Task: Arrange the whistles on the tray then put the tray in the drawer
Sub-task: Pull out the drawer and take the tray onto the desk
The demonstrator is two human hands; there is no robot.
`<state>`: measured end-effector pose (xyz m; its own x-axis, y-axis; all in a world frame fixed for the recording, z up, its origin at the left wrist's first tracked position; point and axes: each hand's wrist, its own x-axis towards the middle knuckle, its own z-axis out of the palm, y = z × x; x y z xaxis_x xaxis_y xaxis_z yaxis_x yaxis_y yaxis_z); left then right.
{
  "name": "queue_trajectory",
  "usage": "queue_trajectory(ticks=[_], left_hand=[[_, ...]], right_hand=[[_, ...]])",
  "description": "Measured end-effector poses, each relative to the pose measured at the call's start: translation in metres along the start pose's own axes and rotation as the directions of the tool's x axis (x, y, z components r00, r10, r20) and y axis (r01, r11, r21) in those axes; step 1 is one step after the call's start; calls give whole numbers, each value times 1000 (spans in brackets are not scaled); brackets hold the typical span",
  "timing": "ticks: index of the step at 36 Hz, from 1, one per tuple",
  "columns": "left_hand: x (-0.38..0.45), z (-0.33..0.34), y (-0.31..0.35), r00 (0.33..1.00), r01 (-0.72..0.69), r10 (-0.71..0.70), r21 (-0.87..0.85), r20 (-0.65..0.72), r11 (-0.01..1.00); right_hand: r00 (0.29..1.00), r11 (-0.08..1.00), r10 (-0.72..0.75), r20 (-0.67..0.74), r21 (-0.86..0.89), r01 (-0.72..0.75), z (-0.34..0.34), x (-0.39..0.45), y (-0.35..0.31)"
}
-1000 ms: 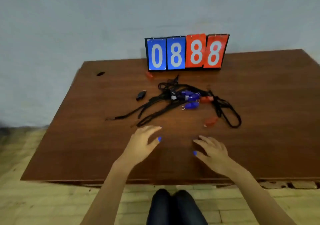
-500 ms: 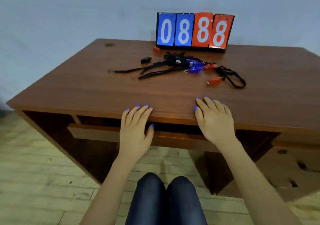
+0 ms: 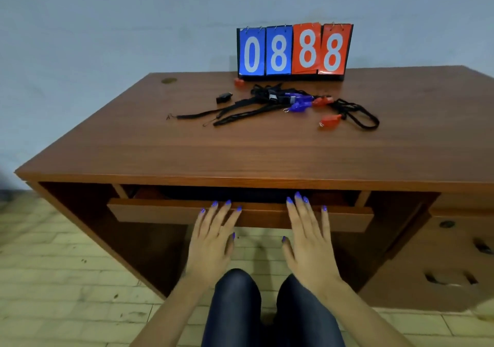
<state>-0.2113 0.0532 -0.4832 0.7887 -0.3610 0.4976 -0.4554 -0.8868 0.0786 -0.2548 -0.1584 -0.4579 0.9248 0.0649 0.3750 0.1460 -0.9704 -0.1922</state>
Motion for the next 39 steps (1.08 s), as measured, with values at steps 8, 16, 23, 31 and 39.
queue_trajectory(ticks=[8, 16, 23, 31, 39], left_hand=[[28, -6, 13, 970, 201, -204, -36, -134, 979], [2, -9, 28, 949, 246, -242, -6, -203, 969], [-35, -54, 36, 987, 156, -152, 83, -43, 984], [-60, -100, 38, 995, 61, -54, -78, 84, 995], [-73, -135, 32, 933, -37, 126, -259, 337, 965]], right_hand=[[999, 996, 23, -22, -83, -25, 7, 5, -5], [987, 992, 117, -115, -31, -121, 9, -21, -28], [983, 995, 94, -159, -16, -98, -5, -68, -36], [964, 960, 203, -172, 228, -161, -46, -103, -59], [989, 957, 135, -64, 266, -114, -92, -74, -26]])
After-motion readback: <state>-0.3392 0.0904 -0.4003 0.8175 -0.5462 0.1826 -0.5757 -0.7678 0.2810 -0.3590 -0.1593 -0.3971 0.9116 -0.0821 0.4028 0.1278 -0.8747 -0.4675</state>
